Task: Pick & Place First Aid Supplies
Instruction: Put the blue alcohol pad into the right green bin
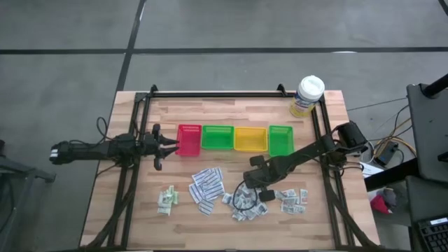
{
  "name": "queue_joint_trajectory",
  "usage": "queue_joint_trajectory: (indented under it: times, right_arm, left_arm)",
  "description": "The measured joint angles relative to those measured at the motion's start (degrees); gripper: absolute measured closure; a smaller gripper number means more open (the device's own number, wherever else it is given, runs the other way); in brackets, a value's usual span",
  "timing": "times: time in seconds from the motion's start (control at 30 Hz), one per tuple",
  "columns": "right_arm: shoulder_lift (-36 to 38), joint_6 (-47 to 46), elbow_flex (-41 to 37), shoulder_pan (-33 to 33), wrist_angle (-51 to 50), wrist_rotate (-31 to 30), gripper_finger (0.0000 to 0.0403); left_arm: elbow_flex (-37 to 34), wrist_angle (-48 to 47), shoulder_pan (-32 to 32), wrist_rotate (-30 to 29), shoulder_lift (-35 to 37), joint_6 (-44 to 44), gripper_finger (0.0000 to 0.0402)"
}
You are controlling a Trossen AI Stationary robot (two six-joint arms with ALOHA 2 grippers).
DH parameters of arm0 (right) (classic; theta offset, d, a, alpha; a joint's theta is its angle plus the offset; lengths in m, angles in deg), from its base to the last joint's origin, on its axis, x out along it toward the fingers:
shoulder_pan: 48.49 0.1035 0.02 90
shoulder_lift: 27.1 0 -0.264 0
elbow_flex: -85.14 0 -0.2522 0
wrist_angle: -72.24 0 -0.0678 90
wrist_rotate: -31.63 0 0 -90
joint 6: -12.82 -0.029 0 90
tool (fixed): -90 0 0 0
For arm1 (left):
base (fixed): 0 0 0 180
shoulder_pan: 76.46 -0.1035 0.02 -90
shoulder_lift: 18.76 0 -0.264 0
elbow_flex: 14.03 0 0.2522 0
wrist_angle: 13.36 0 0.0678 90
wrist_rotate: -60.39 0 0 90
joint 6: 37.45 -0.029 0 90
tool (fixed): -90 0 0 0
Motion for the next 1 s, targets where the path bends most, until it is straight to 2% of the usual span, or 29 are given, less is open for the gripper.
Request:
queue_joint_trajectory:
  times: [1.0]
  right_arm:
    - [0.2,2.3,3.1,-0.2,-3.0,-1.3,0.0394]
  left_arm:
    - [0.0,0.0,0.0,0.0,0.0,0.0,0.0289]
